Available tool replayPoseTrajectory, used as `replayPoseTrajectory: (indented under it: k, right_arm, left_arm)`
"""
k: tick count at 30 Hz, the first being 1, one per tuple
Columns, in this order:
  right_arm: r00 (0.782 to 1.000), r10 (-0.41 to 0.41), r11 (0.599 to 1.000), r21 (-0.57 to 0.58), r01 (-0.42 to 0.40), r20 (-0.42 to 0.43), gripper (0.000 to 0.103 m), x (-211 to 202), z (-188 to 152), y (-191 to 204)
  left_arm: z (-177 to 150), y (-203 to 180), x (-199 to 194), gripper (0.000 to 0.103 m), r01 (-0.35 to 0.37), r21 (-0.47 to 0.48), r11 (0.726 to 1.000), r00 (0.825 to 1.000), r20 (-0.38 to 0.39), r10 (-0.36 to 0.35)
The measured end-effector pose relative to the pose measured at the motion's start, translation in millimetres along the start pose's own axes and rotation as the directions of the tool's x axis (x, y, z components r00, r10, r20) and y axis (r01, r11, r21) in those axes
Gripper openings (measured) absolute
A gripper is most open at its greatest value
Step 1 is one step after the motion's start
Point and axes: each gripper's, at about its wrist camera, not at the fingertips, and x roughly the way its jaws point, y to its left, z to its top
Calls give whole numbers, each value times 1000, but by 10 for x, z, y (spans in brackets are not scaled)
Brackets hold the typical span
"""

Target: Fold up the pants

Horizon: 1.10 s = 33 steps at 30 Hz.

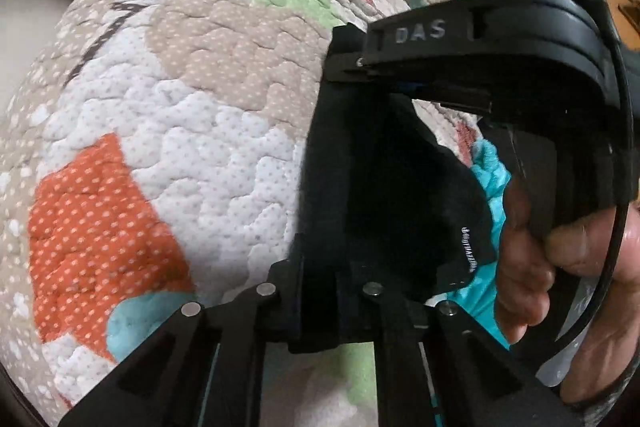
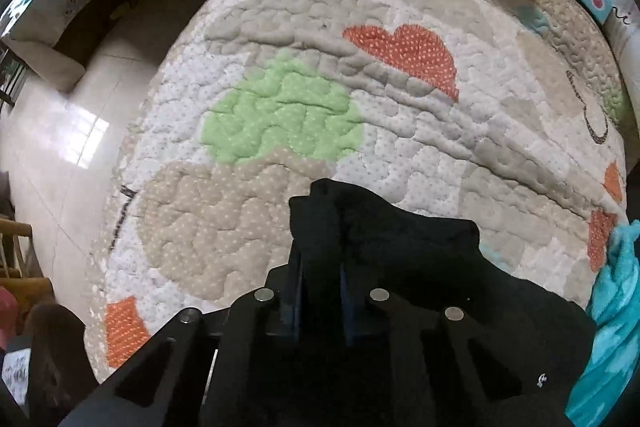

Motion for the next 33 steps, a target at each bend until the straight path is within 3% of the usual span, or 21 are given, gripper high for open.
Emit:
replayPoseTrajectory:
  k: [7, 10, 15, 18, 20, 23, 28, 30, 33]
  right_arm:
    - [998, 61, 996, -58, -60, 18, 15, -107, -1, 550]
    - [996, 90, 996, -24, -90, 21, 16, -74, 6, 732]
    - [989, 130, 991, 8, -131, 69, 43, -102, 32, 772]
    - [979, 142, 989, 10, -145, 145, 57, -374, -51, 650]
    - [969, 136, 988, 42, -147, 206, 62, -577, -111, 467]
    - [956, 113, 986, 85, -141, 269, 66, -794, -235, 110]
    - [957, 66, 965, 228, -134, 281, 66, -875, -672, -710]
    - [958, 51, 931, 332, -148, 283, 66, -860, -890, -1143]
    - [946, 66, 823, 519, -232, 318, 66, -874, -1356, -1778]
  left_arm:
    - [-32, 438, -432, 11, 0, -76, 997, 999, 36, 3]
    - [-6, 632, -591, 12, -3, -118, 993, 998, 59, 10]
    - [-22, 799, -782, 19, -35, -138, 990, 996, 79, 46]
    - [-54, 760, -991, 34, -92, -97, 991, 985, 136, 105]
    - [-42, 714, -1115, 45, -124, -79, 989, 974, 179, 137]
    - [-84, 611, -1220, 51, -174, -52, 983, 956, 230, 181]
    - [-71, 428, -1285, 56, -224, -17, 974, 941, 257, 221]
    - [-107, 341, -1242, 57, -234, 5, 972, 942, 248, 225]
    - [-168, 159, -1182, 58, -239, 49, 970, 948, 229, 222]
